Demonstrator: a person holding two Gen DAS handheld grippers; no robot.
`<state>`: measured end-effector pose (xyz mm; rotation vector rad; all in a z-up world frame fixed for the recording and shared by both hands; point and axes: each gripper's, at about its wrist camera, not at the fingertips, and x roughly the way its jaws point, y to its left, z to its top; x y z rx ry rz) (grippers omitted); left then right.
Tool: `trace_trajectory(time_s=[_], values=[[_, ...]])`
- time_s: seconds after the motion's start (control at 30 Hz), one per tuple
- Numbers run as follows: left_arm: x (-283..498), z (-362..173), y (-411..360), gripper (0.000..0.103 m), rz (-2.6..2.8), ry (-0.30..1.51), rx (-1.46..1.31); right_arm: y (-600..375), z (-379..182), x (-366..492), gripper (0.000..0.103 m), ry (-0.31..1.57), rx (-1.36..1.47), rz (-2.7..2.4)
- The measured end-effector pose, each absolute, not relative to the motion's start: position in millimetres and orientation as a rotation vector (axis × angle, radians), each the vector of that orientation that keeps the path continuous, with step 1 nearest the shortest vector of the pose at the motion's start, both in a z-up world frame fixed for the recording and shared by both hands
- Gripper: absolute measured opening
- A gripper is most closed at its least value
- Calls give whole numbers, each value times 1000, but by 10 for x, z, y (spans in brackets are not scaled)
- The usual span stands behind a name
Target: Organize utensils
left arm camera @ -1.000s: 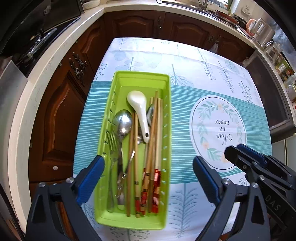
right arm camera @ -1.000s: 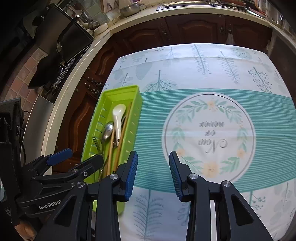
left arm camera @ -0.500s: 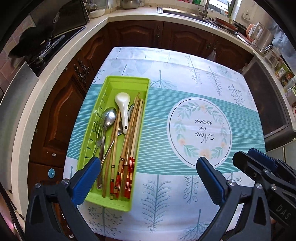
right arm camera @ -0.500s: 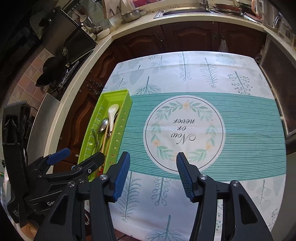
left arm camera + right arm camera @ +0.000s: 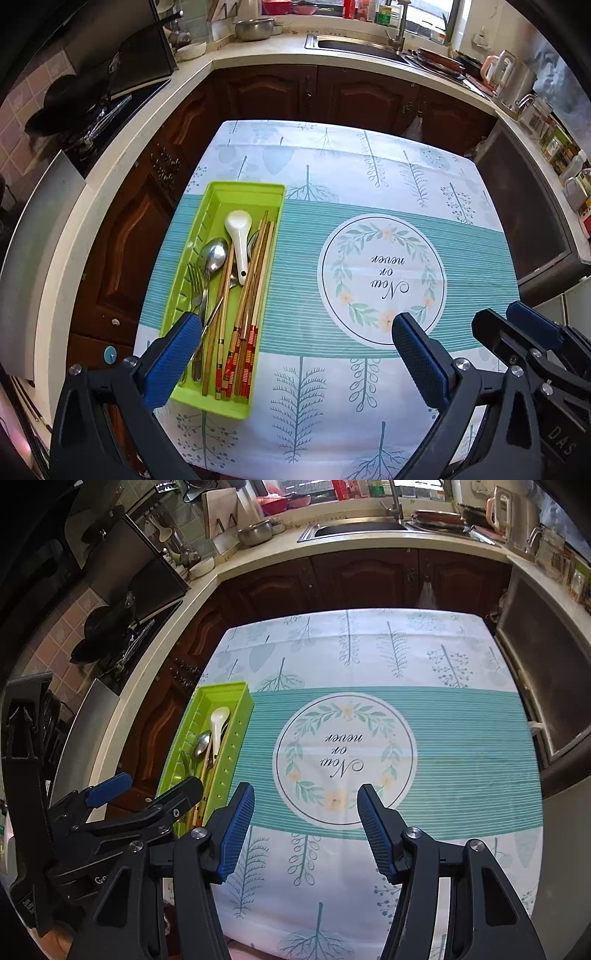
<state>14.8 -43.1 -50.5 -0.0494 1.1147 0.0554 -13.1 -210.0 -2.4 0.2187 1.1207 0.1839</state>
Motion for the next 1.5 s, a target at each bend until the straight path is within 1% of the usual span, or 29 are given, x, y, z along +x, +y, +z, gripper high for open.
trace_trajectory(time_s=[0.67, 1.5], values=[[212, -298, -584, 102, 11, 1027, 3, -2247, 283, -222, 59, 1034, 227, 101], [190, -271, -579, 102, 12, 1005, 1, -2276, 375, -234, 59, 1002, 194, 110]])
